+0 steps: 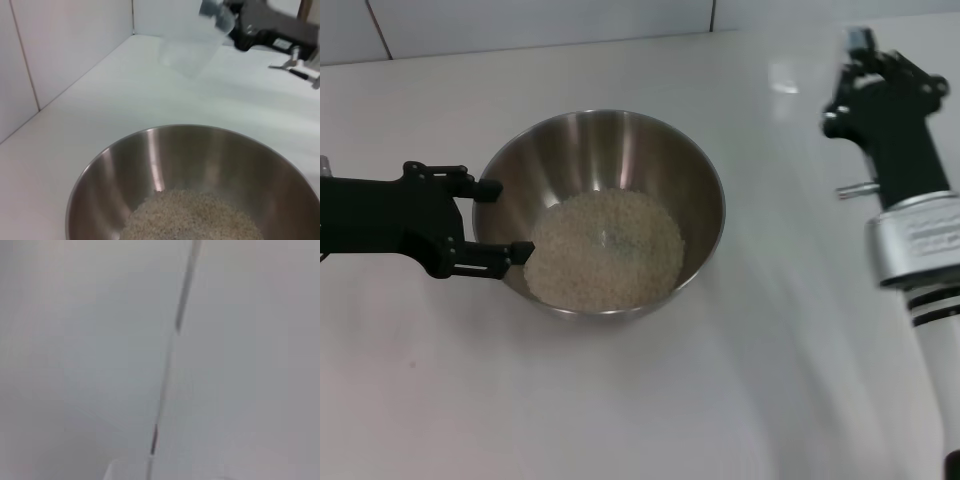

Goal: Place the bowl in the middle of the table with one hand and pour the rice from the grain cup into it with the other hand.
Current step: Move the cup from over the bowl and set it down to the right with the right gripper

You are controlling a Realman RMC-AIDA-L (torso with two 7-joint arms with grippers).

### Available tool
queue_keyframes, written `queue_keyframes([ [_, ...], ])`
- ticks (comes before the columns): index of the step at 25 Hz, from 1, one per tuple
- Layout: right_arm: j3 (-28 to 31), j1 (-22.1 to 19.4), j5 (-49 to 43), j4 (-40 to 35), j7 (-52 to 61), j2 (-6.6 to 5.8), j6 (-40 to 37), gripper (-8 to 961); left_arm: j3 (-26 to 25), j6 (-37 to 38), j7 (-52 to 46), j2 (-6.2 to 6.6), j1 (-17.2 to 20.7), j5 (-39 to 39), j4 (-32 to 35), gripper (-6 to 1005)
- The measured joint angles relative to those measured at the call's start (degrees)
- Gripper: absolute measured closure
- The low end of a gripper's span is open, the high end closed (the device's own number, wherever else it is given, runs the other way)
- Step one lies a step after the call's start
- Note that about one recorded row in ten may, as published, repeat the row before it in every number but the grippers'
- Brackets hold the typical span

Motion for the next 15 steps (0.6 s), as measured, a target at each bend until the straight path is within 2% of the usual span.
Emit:
queue_keyframes([
  [2, 0.5, 0.8, -0.1, -5.3, 9.6, -0.09, 6.8, 839, 0.1, 0.0, 0.1, -0.01, -0.1, 0.0, -0.1, 185],
  [3, -0.4, 3.1, -0.5, -10.9, 19.2, -0.15, 14.7, 837, 0.2, -0.1, 0.1, -0.06, -0.2, 0.0, -0.1, 185],
  [4, -0.4, 3.1, -0.5, -10.9, 19.2, -0.15, 14.7, 835, 0.2, -0.1, 0.1, -0.06, -0.2, 0.0, -0.1, 185],
  [6, -3.5, 6.1, -2.3, -16.0, 28.4, -0.14, 23.1, 832, 0.2, -0.1, 0.1, -0.08, -0.3, 0.0, -0.1, 185],
  [8, -5.4, 7.4, -4.2, -17.4, 31.7, -0.12, 25.6, 828, 0.2, -0.1, 0.1, -0.09, -0.3, 0.0, -0.1, 185],
  [15, -6.6, 9.1, -7.9, -17.1, 32.7, 0.01, 29.4, 814, 0.3, -0.1, 0.0, -0.09, -0.8, 0.0, -0.1, 185],
])
